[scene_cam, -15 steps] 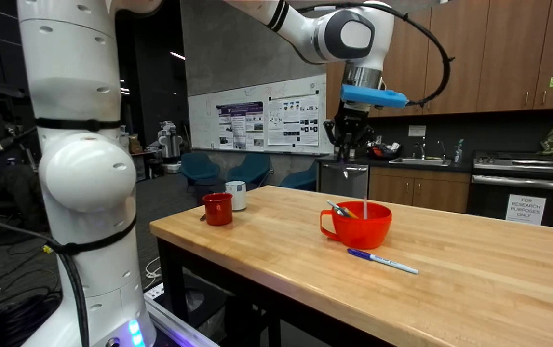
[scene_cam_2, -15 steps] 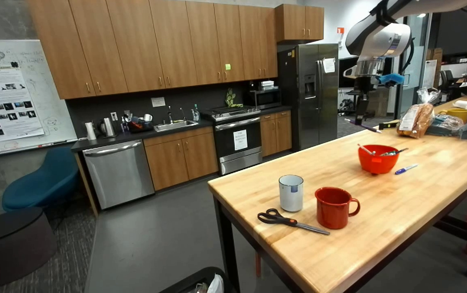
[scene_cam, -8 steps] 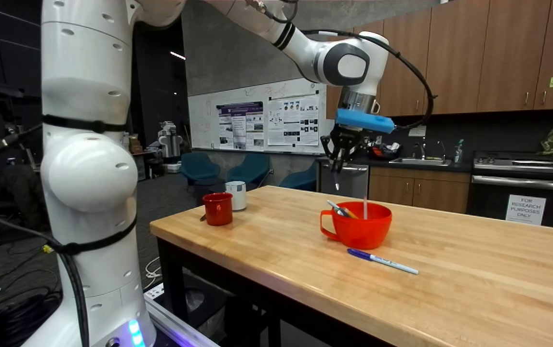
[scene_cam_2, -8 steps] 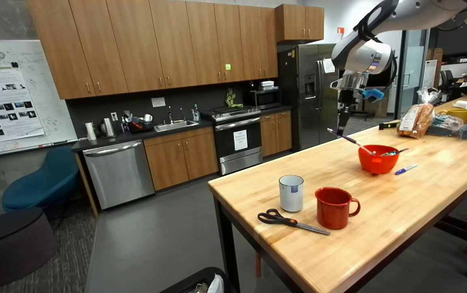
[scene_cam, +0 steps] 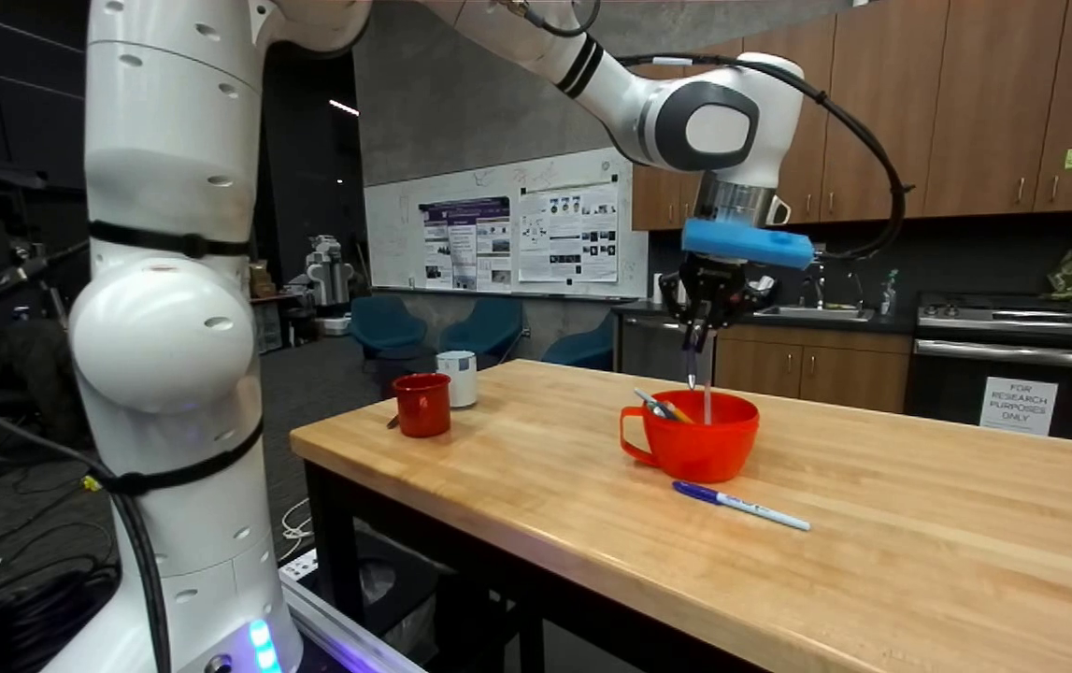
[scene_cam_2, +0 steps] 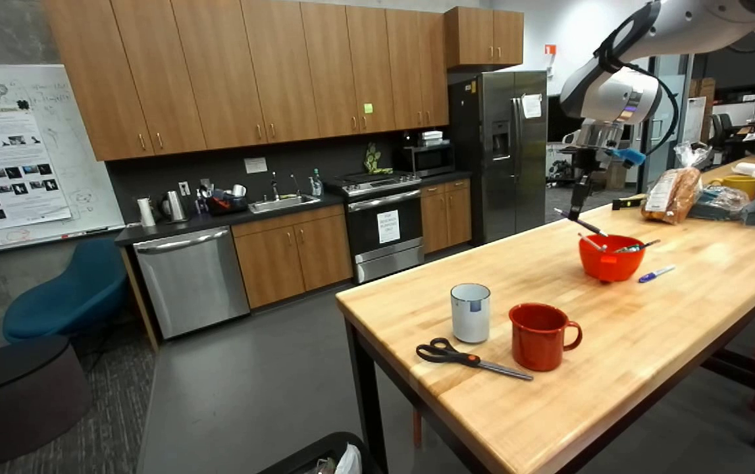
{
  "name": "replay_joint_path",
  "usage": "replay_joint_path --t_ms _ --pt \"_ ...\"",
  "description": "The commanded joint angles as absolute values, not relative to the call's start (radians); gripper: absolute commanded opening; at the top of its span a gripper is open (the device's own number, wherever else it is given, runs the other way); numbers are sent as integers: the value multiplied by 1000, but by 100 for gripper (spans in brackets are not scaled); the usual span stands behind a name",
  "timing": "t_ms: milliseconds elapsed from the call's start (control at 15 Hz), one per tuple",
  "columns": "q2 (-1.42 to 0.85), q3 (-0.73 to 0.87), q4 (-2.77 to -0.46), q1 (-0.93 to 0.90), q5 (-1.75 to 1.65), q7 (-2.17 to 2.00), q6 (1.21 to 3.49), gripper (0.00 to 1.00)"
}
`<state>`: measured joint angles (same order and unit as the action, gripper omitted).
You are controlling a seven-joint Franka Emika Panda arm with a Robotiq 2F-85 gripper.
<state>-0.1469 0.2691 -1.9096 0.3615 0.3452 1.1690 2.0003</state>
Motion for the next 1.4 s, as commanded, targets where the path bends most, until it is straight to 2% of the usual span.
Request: replay_joint_path --t_ms 0,467,1000,1067,1133,1333 --pt "-168 270 -1940 384 413 1182 2036 4" --pt "-217 257 -1987 422 607 1245 2113 4" --pt "-163 290 -2067 456 684 1274 2144 4" --pt "-153 294 -2077 456 685 1273 2142 41" --pt "-142 299 -2087 456 684 1269 2141 42" --pt "-100 298 -2115 436 675 1253 2141 57"
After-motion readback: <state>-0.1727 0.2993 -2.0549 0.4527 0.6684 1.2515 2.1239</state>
